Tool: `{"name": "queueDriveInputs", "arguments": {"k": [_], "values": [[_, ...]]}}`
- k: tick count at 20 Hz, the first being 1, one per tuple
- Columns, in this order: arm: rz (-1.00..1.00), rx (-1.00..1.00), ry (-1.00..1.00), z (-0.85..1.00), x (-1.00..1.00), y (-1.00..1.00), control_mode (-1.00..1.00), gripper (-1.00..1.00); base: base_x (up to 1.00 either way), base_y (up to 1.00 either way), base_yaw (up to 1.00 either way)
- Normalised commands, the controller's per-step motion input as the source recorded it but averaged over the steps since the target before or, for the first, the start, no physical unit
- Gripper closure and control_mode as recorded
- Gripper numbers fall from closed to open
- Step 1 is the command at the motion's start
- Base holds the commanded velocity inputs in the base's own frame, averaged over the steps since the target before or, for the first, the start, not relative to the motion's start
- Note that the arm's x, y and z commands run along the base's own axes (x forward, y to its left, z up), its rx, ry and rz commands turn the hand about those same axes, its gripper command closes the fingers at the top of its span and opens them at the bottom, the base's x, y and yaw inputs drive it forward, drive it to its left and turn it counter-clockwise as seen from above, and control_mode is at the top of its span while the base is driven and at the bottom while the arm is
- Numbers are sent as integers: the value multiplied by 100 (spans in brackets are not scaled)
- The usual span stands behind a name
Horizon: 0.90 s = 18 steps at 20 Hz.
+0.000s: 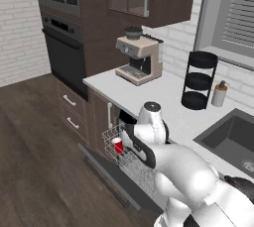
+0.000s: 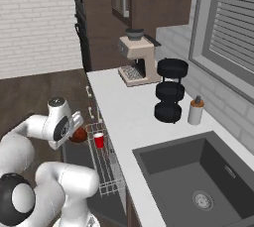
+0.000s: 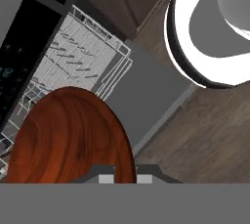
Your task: Pick up the cup and bowl from the counter, place them in the dishwasher, and close the dishwasher door.
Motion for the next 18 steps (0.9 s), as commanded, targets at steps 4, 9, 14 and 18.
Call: {"name": "queueDriveInputs", "arguments": {"k": [4,9,14,18], "values": [[5,-8,24,-40,60,9,-100,100,0,0,0],[10,0,6,-33,38,-25,-100,100,0,0,0],[8,-1,2,-48,31,0,-100,100,0,0,0],[1,-1,0,-45,14,-11,-100,100,0,0,0]]}}
